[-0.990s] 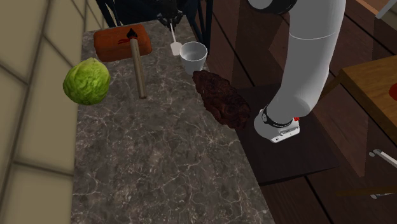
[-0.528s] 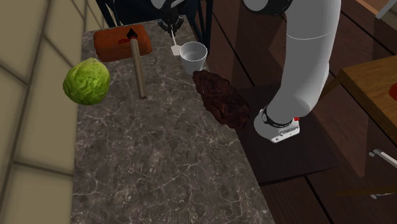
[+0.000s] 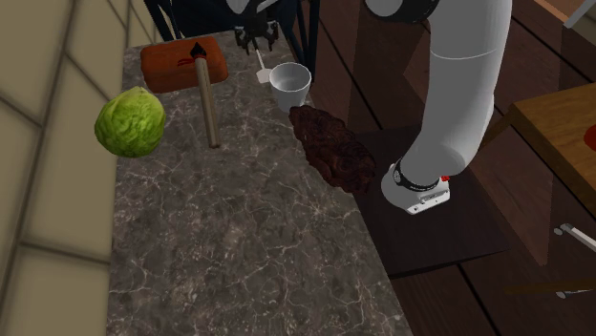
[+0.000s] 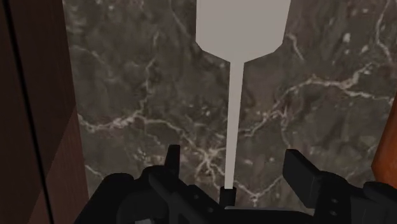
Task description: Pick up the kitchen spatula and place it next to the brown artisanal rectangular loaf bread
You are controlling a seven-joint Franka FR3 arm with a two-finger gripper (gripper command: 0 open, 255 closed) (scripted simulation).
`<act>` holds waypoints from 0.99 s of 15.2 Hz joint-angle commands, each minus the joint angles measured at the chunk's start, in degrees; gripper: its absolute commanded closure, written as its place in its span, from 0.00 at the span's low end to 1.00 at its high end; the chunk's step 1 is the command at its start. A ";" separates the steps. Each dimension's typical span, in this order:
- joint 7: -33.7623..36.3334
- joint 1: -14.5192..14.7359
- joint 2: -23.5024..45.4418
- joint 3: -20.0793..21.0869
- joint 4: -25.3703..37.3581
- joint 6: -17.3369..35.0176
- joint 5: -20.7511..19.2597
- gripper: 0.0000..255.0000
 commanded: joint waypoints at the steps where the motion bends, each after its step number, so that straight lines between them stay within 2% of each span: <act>1: 0.00 0.00 0.00 0.00 0.00 0.00 0.00 0.00; 3: 0.00 0.00 0.00 0.00 0.00 0.00 0.00 0.00; 7: 0.34 0.31 -3.30 -0.21 2.63 -5.90 -0.56 0.00; 15: 0.35 0.31 -3.30 -0.21 2.62 -5.88 -0.56 0.00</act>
